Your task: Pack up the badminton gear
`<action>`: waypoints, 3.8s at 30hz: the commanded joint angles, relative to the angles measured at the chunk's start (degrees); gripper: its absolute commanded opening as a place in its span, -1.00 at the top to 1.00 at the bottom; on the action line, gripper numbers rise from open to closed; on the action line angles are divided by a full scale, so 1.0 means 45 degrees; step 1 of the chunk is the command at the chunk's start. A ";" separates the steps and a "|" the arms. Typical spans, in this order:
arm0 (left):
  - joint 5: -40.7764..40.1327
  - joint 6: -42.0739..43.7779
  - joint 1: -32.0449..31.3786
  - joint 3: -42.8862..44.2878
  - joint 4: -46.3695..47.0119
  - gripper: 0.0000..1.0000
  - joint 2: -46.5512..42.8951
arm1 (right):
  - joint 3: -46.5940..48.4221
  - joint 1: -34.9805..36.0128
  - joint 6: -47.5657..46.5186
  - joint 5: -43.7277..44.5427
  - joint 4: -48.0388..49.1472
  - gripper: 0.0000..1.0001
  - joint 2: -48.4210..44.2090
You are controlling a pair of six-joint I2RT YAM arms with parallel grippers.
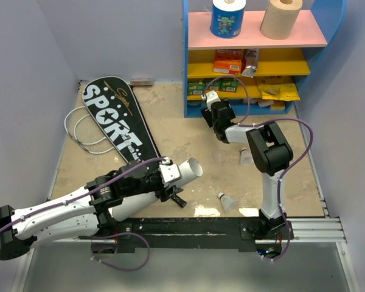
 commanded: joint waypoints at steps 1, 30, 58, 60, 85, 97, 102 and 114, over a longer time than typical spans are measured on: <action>0.0090 -0.0060 -0.0042 -0.0065 0.0622 1.00 -0.0021 | 0.0264 -0.0068 0.1642 0.1021 -0.0223 -0.60 -0.0340; 0.0071 -0.0021 -0.0023 -0.0026 0.0544 1.00 -0.0041 | 0.3662 -0.0439 0.1783 -0.1067 -0.4776 -0.47 0.1064; 0.0169 0.0038 -0.0023 0.0032 0.0505 1.00 -0.0256 | 0.1070 0.0576 0.3579 -0.0913 -0.6925 0.42 -0.2974; 0.0168 0.0018 -0.0023 0.0032 0.0505 1.00 -0.0256 | 0.0618 0.0752 0.3795 -0.0775 -0.7120 0.43 -0.3795; -0.1587 -0.2345 -0.0003 0.0209 0.4582 1.00 0.2029 | -0.1553 0.2081 0.7349 -0.6589 -0.9406 0.42 -1.4579; 0.0574 -0.3008 0.1753 -0.0123 0.7067 1.00 0.2303 | -0.0674 0.2081 0.9067 -0.9407 -0.8138 0.41 -1.5106; 0.1242 -0.3146 0.2047 -0.0417 0.7477 1.00 0.2362 | -0.0361 0.2061 0.9440 -0.9701 -0.7590 0.42 -1.5067; 0.1809 -0.3224 0.2067 -0.0886 0.8239 1.00 0.2244 | 0.0128 0.2100 1.0026 -1.0267 -0.6653 0.43 -1.4541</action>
